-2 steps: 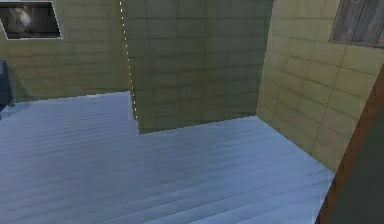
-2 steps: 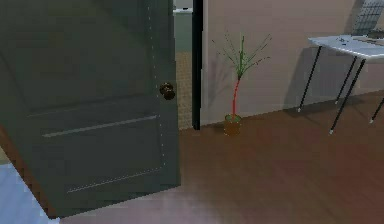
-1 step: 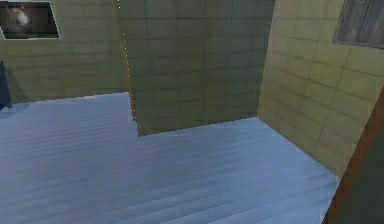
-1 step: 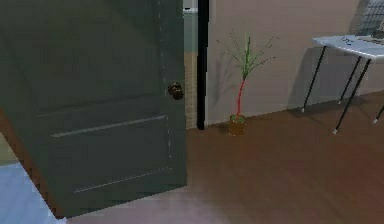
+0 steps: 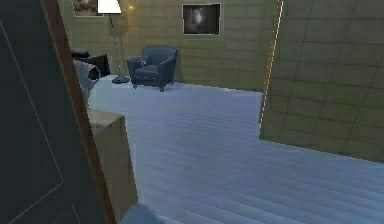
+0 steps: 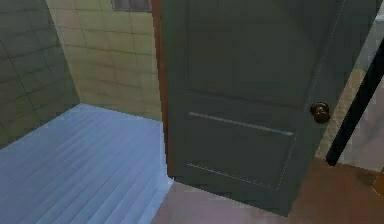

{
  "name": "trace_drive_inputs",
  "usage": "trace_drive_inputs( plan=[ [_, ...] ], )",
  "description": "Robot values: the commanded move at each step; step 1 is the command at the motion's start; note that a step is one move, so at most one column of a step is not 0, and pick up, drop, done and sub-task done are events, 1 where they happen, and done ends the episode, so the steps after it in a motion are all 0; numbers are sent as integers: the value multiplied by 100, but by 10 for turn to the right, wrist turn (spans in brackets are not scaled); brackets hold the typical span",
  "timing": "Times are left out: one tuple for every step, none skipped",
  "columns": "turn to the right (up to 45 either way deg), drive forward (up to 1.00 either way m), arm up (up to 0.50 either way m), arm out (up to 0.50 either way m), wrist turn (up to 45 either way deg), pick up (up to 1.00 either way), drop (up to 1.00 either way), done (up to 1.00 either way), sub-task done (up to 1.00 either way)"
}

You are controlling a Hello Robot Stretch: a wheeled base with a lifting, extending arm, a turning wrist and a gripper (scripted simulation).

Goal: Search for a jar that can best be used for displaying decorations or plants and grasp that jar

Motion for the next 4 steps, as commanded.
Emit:
trace_drive_inputs(
  plan=[
    [0, 35, 0, 0, 0, 0, 0, 0, 0],
    [-450, 0, 0, 0, 0, 0, 0, 0, 0],
    [-450, 0, 0, 0, 0, 0, 0, 0, 0],
    [-390, 0, 0, 0, 0, 0, 0, 0, 0]
  ],
)
